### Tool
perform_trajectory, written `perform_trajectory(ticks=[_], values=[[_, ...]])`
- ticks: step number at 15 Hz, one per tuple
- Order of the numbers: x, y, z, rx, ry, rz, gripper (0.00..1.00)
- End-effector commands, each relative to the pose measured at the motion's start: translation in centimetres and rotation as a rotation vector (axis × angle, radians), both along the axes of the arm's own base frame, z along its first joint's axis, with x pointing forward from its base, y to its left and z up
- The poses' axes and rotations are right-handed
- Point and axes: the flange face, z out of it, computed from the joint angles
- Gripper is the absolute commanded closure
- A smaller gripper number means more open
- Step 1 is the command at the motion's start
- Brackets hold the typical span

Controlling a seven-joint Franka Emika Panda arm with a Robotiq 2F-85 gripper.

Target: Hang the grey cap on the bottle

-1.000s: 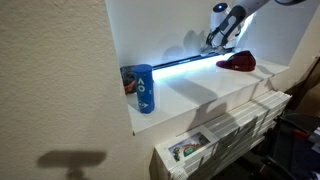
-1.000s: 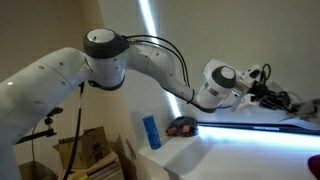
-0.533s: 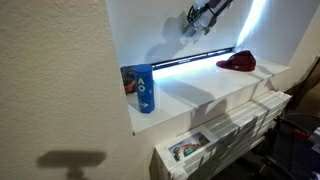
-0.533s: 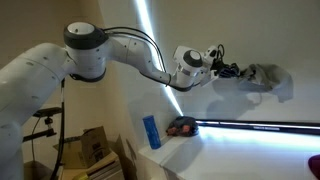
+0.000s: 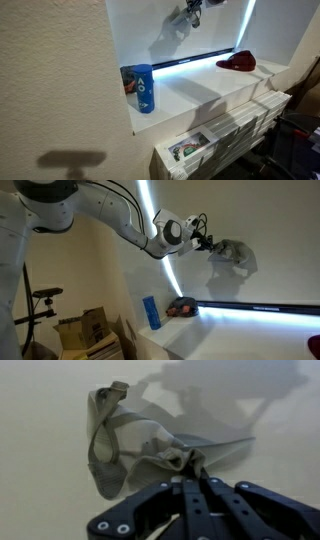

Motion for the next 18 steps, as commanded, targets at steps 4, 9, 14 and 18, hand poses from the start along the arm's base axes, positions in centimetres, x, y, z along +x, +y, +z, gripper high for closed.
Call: perform_trajectory(ticks=[4,9,14,18], values=[[0.4,8.2,-4.9,0.195,0.090,0.234,0.99],[-3.1,3.6,-9.2,0.172,0.331,0.353,0.99],[-7.5,-4.0,-8.6,-0.096,0.440,0.253,0.99],[-7.2,-5.8,-7.8,-0.304,0.462,0.184,0.99]])
